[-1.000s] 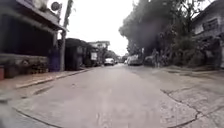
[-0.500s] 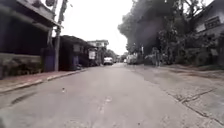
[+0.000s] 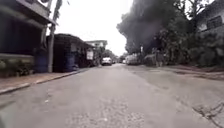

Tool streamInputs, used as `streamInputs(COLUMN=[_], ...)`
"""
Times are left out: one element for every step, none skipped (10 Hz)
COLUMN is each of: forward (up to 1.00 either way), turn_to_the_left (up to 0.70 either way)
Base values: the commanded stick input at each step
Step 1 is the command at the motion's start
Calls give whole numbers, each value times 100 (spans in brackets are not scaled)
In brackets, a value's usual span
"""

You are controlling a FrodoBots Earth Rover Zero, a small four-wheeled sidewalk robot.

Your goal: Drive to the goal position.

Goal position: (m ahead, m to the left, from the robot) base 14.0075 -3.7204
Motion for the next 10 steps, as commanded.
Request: streamInputs(forward=[100,100,100,100,100,100,100,100,100,100], turn_to_the_left=[0,0,0,0,0,0,0,0,0,0])
